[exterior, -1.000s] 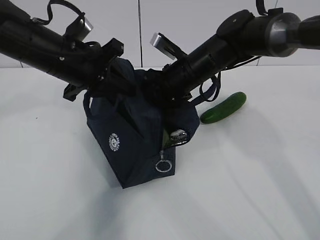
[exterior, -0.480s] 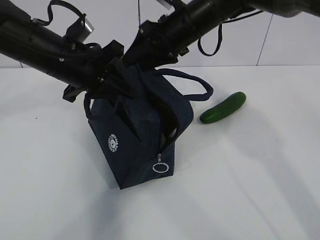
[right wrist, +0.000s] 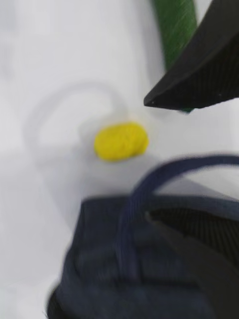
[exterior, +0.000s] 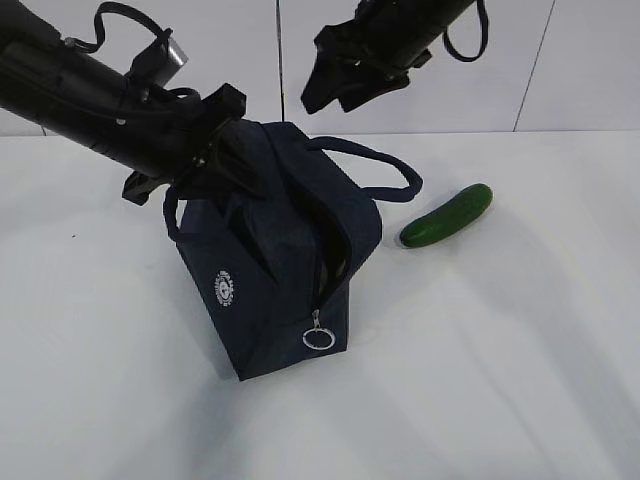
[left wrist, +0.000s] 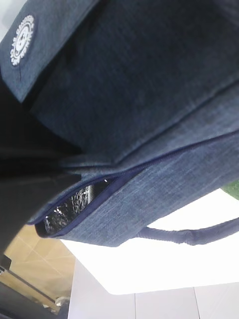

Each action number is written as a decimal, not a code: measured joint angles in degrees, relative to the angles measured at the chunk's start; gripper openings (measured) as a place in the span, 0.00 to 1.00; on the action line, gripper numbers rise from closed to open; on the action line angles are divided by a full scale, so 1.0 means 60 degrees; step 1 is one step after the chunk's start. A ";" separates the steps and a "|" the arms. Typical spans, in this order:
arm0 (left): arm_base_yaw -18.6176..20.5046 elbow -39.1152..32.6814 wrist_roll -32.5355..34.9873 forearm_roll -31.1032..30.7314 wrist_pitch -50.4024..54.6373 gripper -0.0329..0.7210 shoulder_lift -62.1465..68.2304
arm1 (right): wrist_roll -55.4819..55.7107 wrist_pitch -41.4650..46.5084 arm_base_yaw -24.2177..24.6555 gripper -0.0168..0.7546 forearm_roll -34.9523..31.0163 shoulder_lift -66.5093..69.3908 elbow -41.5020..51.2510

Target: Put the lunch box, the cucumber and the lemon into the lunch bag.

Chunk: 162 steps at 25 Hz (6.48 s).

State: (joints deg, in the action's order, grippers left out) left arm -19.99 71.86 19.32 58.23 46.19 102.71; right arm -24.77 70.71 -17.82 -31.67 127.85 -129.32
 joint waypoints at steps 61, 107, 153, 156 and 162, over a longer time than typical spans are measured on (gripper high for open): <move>0.1284 0.0000 0.0992 -0.1045 0.0643 0.04 -0.0177 | 1.2411 0.0056 0.1937 0.63 0.4913 0.2008 -0.0054; 0.1284 0.0000 0.1096 -0.1067 0.0643 0.04 -0.0177 | 1.2492 -0.0017 0.1937 0.46 0.4073 0.2659 -0.0054; 0.1284 0.0000 0.1135 -0.0715 0.1037 0.04 -0.0177 | 0.2143 0.0149 -0.0037 0.45 -0.3033 0.2659 -0.4337; 0.1284 0.0000 0.1135 -0.0715 0.1037 0.04 -0.0177 | 0.2563 0.0164 -0.0129 0.45 -0.2888 0.2659 -0.4337; 0.1284 0.0000 0.1135 -0.0709 0.1037 0.04 -0.0177 | 0.2727 0.0164 -0.0129 0.45 -0.2347 0.2641 -0.4337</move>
State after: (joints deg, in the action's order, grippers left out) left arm -12.29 71.86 26.13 53.98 52.41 101.65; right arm -8.41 71.69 -18.59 -45.76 143.70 -155.35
